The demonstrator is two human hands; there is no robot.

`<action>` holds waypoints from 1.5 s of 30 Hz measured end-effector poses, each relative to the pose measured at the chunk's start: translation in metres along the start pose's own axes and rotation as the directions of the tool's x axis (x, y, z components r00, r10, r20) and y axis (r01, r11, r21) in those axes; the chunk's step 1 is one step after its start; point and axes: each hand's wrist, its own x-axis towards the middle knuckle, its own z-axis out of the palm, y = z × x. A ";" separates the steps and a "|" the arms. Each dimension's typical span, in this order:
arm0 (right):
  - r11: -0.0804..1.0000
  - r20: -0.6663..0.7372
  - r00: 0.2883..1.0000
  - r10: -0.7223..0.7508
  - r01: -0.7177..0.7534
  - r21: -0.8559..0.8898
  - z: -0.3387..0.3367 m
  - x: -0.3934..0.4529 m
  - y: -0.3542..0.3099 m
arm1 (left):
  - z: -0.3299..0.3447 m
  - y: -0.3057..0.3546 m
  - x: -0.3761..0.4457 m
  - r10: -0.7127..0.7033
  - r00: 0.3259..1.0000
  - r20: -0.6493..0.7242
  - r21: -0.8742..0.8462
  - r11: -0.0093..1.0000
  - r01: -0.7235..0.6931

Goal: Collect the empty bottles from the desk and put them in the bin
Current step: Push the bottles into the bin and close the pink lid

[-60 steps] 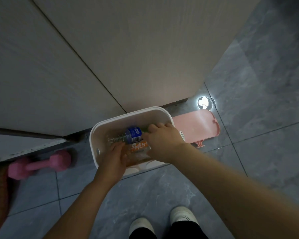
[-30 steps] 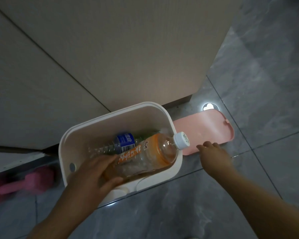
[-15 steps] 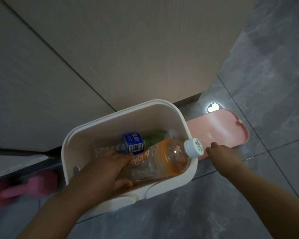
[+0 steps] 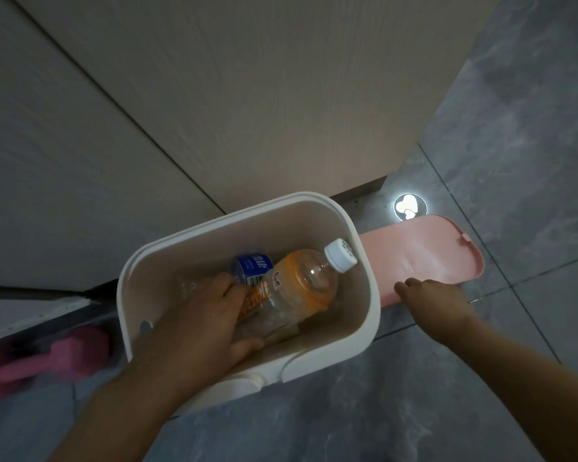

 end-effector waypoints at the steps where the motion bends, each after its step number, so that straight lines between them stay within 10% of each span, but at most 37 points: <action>1: 1.000 0.001 1.000 0.004 -0.004 0.008 0.000 -0.001 0.001 | 0.000 0.001 0.002 0.007 1.000 -0.005 -0.030 1.000 -0.007; 10: 0.997 -0.060 0.997 0.055 -0.052 0.061 -0.019 -0.013 0.005 | 0.009 0.001 0.006 -0.017 0.995 0.094 0.037 0.999 0.014; 26: 0.799 -0.111 0.957 0.267 -0.155 0.582 -0.119 -0.120 0.010 | -0.017 -0.001 -0.069 -0.388 0.909 -0.152 -0.540 0.803 0.252; 34: 0.502 -0.048 0.869 0.493 -0.239 0.831 -0.173 -0.183 0.016 | -0.048 0.007 -0.100 -0.516 0.854 -0.066 -0.700 0.634 0.329; 41: -0.074 0.128 0.865 0.484 -0.106 0.992 -0.230 -0.210 0.000 | -0.057 0.014 -0.114 -0.602 0.797 0.042 -0.788 0.470 0.397; 45: -0.187 0.165 0.873 0.458 -0.087 0.979 -0.246 -0.212 -0.008 | -0.061 0.018 -0.119 -0.615 0.783 0.092 -0.823 0.396 0.408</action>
